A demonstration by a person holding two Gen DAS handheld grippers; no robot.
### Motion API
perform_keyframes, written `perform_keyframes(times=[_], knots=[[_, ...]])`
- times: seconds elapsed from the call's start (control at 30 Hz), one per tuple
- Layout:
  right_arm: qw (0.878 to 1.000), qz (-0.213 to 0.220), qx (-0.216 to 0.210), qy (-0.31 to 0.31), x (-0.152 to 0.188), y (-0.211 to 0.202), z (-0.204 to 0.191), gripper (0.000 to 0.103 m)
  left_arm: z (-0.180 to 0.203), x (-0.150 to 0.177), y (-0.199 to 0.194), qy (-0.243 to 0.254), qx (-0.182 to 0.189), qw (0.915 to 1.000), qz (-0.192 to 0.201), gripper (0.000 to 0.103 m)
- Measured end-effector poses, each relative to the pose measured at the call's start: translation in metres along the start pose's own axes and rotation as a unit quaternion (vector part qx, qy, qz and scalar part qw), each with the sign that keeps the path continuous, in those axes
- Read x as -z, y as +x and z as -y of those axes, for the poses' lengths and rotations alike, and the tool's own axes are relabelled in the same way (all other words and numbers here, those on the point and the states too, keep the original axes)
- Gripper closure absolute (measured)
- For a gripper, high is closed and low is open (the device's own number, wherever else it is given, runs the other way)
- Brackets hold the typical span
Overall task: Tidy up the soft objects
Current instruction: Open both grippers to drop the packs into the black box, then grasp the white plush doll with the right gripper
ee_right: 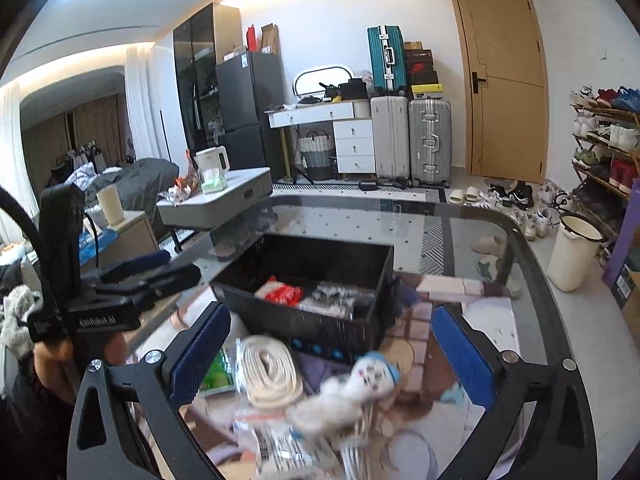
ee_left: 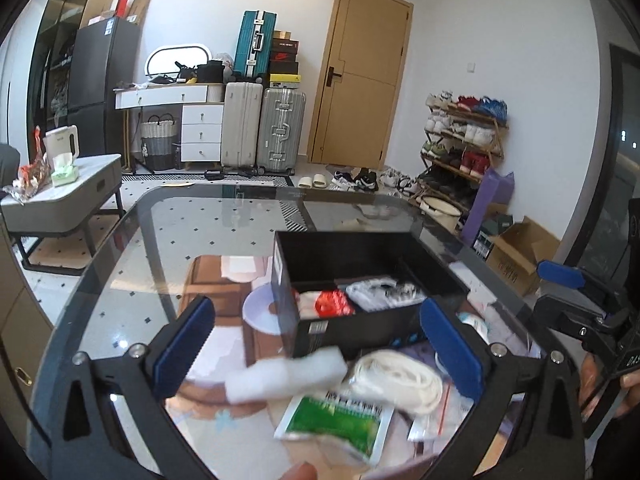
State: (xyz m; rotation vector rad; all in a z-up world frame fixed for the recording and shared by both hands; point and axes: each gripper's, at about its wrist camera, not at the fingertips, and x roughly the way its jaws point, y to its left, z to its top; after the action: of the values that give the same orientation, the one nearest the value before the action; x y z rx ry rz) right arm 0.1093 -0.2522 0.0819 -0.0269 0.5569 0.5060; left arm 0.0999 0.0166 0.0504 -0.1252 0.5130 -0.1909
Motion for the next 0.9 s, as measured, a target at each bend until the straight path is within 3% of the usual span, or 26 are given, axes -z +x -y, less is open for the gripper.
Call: perform_keyframes(times=[0.4,0.9], knots=[[0.998,-0.056,0.003,0.016,0.048,-0.007,0.002,0.000,0.008,0.038,-0.009,0.040,-0.040,0.9980,-0.029,0.000],[0.994,-0.102,0.009,0.026,0.072,0.008,0.012,0.001,0.012,0.056,-0.006,0.050,-0.004,0.9968,-0.063,0.000]])
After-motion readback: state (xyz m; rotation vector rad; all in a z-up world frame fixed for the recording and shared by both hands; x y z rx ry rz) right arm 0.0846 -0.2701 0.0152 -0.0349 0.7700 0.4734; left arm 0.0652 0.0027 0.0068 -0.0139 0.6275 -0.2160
